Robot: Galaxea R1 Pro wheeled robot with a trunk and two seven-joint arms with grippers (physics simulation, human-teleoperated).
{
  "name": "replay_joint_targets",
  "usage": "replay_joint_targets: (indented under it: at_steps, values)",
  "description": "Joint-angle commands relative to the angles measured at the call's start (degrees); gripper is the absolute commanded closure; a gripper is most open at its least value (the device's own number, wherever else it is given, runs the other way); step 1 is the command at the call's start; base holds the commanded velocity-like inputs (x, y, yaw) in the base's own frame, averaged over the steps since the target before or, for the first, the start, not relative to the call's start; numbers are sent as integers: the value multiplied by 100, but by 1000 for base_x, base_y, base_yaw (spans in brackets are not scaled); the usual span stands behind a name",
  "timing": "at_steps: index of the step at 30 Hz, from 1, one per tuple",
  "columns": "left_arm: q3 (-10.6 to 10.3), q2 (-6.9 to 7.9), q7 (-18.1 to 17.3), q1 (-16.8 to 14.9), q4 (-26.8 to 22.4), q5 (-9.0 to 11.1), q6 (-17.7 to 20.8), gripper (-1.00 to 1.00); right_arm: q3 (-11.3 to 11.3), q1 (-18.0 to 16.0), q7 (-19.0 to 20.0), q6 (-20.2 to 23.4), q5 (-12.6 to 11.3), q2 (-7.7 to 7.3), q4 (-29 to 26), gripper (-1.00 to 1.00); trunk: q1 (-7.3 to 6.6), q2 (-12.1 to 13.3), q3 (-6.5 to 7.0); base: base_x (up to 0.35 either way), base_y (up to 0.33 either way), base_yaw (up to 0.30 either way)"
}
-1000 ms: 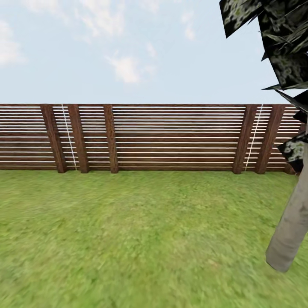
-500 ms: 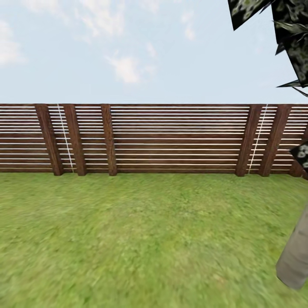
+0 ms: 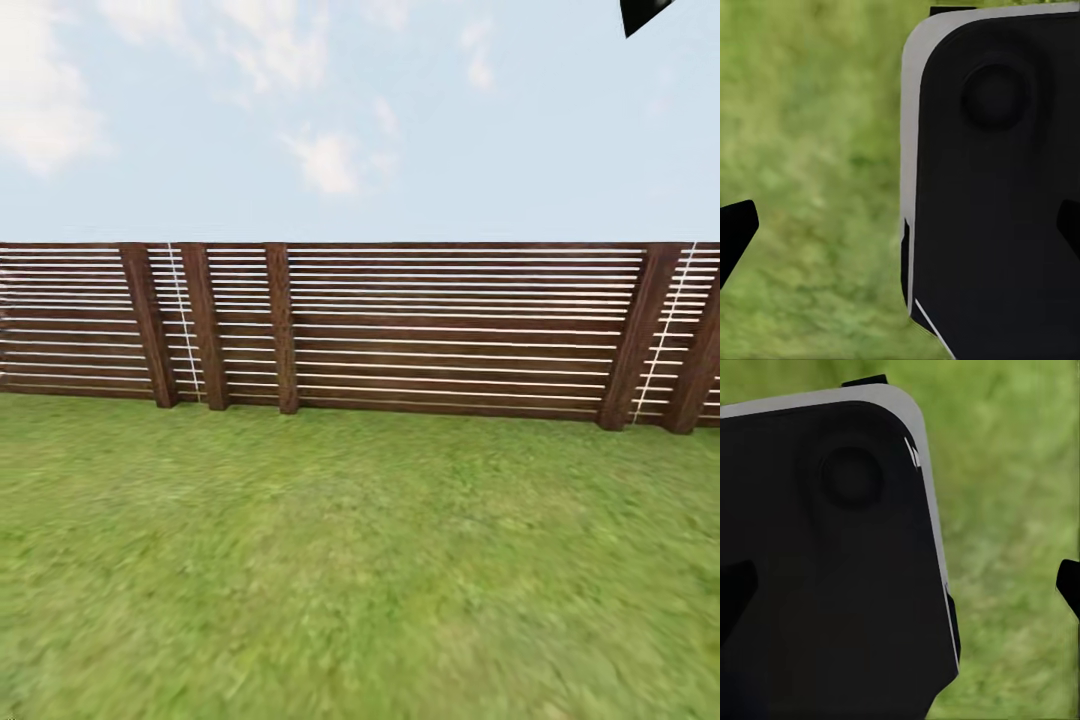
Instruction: Take the three Easter eggs out of the wicker basket on the lawn in the garden, then place them on the lawn next to a single tree (choose any tree) so that all three eggs are next to the same tree and none are left in the basket.
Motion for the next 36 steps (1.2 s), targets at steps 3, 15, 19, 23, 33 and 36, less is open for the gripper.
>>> replay_joint_targets:
  at_steps: [3, 15, 19, 23, 33, 36]
  values:
    - [3, -5, 4, 4, -13, 1, 2, -100, 13, -9, -2, -20, -38, 1, 17, -100, 4, -2, -5, 327, 0, 238]
    - [3, -7, 4, 4, -13, 1, 2, -100, 13, -9, -2, -20, -38, -5, 18, -100, 4, -2, -5, 327, 0, 38]
    - [4, -7, 4, 4, -13, 1, 1, -100, 13, -9, -2, -20, -38, -4, 19, -100, 4, -2, -5, 328, 0, 7]
    - [4, -7, 4, 4, -13, 1, 1, -100, 13, -9, -2, -20, -38, -3, 18, -100, 4, -2, -5, 327, 0, 60]
    - [4, -7, 4, 4, -13, 1, 2, -100, 13, -9, -2, -20, -38, -5, 20, -100, 4, -2, -5, 327, 0, 140]
    - [7, -7, 4, 4, -13, 1, 2, -100, 13, -9, -2, -20, -38, -7, 18, -100, 4, -2, -5, 328, 0, 120]
